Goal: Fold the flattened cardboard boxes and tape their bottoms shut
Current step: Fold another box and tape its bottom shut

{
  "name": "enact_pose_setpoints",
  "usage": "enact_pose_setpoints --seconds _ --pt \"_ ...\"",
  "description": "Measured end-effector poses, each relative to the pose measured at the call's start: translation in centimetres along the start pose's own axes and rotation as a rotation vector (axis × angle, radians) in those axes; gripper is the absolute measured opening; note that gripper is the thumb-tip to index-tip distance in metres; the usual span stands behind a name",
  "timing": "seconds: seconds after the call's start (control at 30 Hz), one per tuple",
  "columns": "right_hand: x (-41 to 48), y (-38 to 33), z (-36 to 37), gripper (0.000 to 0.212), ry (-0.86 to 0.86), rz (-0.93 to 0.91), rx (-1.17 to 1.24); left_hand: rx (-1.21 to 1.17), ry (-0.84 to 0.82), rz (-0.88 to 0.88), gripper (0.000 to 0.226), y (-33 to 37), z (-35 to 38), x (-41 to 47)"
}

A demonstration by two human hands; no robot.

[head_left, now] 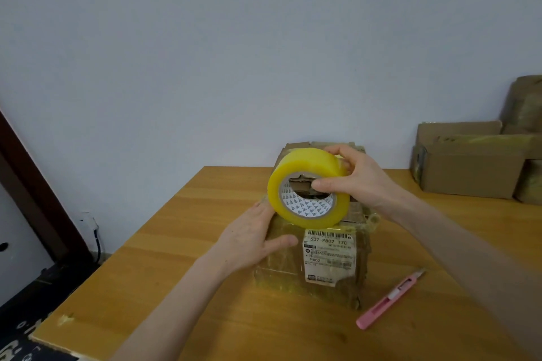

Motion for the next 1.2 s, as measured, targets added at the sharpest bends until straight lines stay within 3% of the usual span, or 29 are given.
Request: enact_pose_setpoints --seconds 0.13,0.27,0.5,0.57,0.67,0.8,0.87,1.1,1.2 --pt "0.1 -1.0 -1.4 0.058 0.018 0.008 -0.059 0.121 -0.047 0.012 0.102 -0.7 0.8 0.4" --pt "-1.4 -1.8 -4.8 0.038 0.017 0.038 -0.202 0.167 -0.148 -0.085 0.108 -1.4 1.2 0.3" --pt "-1.7 -2.8 -5.5 0.042 -0.06 0.099 -0.409 -0.038 -0.148 -0.065 0.112 -1.7 1.6 -0.3" --pt "-2.3 -2.3 -5.7 0.046 -0.025 0.114 -0.356 -0.058 -0.154 -0.064 0.101 -1.2 1.2 -0.6" --pt "-3.8 0.0 -5.6 0.051 0.026 0.102 -0.144 0.265 -0.219 -0.133 0.098 0.7 0.6 0.1" --pt "-5.9 3.0 -5.8 0.052 0.193 -0.004 0.25 0.312 -0.091 -0.053 0.105 5.3 1.1 1.7" --pt "-6.4 4.0 -5.2 0.05 0.191 -0.044 0.376 0.353 -0.039 -0.001 0.106 5.0 2.0 1.9" --pt "-6.9 2.0 -7.2 0.052 0.177 -0.083 0.13 0.363 -0.077 0.019 0.109 3.0 2.6 1.5" --pt "-9.0 3.6 -10.4 0.055 0.201 0.041 -0.018 0.346 -0.056 0.015 0.11 2.6 2.8 2.0"
Point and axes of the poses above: each hand's wrist, its own x-axis towards the middle knuckle, its own z-axis out of the palm, y = z × x, the point moved 6 cm from there along x, towards the middle knuckle, and after that the axes turned 8 degrees about -y, right-handed, at the moved point
